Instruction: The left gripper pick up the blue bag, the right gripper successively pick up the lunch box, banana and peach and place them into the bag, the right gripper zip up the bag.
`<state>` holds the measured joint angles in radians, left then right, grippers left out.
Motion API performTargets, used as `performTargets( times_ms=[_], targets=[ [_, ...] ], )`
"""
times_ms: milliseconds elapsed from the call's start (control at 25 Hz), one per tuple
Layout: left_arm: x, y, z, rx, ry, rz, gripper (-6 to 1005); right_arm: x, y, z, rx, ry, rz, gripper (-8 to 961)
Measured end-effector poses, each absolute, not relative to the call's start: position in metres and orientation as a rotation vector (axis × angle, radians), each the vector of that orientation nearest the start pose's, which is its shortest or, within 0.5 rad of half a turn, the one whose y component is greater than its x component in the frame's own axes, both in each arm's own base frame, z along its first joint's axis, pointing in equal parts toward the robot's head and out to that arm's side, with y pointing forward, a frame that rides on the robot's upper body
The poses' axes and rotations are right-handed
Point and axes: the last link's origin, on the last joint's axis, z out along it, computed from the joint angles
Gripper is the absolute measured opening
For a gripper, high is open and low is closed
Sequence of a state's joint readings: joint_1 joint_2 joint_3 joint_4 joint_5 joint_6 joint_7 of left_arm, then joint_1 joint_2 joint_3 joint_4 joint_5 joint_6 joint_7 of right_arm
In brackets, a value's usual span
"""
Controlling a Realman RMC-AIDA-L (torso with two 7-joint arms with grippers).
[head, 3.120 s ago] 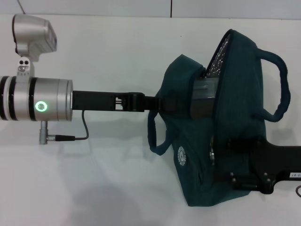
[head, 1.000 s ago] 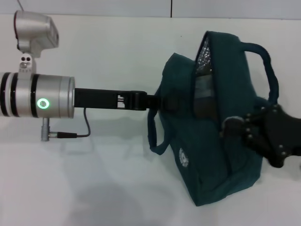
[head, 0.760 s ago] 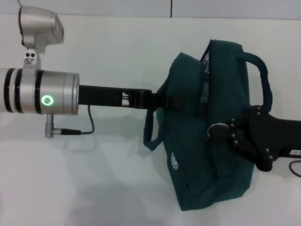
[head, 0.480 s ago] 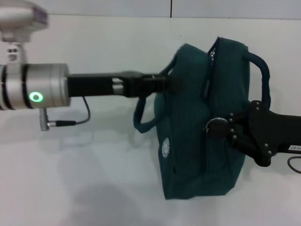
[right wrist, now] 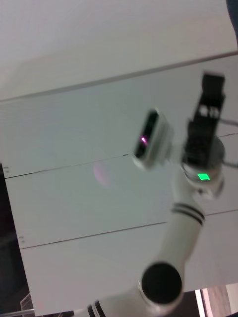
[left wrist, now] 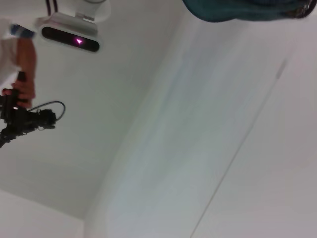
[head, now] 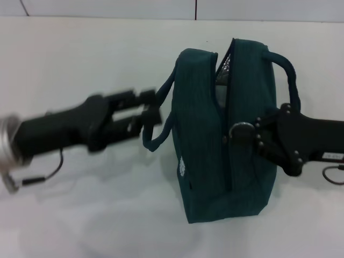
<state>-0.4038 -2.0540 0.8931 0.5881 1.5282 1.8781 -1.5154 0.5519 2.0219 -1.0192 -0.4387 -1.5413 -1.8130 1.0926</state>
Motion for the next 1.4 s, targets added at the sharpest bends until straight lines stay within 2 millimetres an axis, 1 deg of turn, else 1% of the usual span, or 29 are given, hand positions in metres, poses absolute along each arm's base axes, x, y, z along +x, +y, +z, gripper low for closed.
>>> performTargets(
  times_ms=[80, 120, 160, 280, 320, 360, 480, 680, 920, 1160, 1280, 1400],
  targets=[
    [-0.247, 0.26, 0.012, -2.662, -0.732, -1.419, 561, 0.213, 0.3, -0.01, -2.852, 0.216, 1.239, 15],
    [-0.257, 0.246, 0.002, -2.607, -0.712, -1.43, 560, 0.212, 0.303, -0.01, -2.845, 0.226, 1.231, 15],
    [-0.257, 0.246, 0.002, -2.607, -0.712, -1.43, 558, 0.212, 0.303, -0.01, -2.845, 0.226, 1.231, 15],
    [-0.267, 0.231, -0.014, -2.539, -0.716, -1.45, 556, 0.207, 0.308, -0.009, -2.827, 0.214, 1.237, 16],
    [-0.273, 0.226, -0.024, -2.483, -0.742, -1.443, 555, 0.205, 0.31, -0.009, -2.822, 0.203, 1.244, 16],
    [-0.273, 0.226, -0.024, -2.483, -0.742, -1.443, 555, 0.201, 0.313, -0.01, -2.822, 0.19, 1.251, 16],
    [-0.277, 0.225, -0.039, -2.431, -0.764, -1.402, 554, 0.194, 0.317, -0.011, -2.82, 0.184, 1.267, 17],
    [-0.271, 0.226, -0.053, -2.435, -0.778, -1.403, 552, 0.191, 0.322, -0.014, -2.789, 0.195, 1.284, 18],
    [-0.269, 0.229, -0.058, -2.436, -0.766, -1.382, 550, 0.193, 0.324, -0.017, -2.761, 0.228, 1.281, 19],
    [-0.26, 0.242, -0.068, -2.401, -0.738, -1.371, 548, 0.193, 0.322, -0.021, -2.782, 0.239, 1.279, 20],
    [-0.257, 0.245, -0.074, -2.404, -0.736, -1.35, 547, 0.193, 0.322, -0.022, -2.779, 0.248, 1.28, 20],
    [-0.257, 0.245, -0.077, -2.41, -0.698, -1.321, 546, 0.194, 0.321, -0.021, -2.769, 0.252, 1.293, 21]
  ],
)
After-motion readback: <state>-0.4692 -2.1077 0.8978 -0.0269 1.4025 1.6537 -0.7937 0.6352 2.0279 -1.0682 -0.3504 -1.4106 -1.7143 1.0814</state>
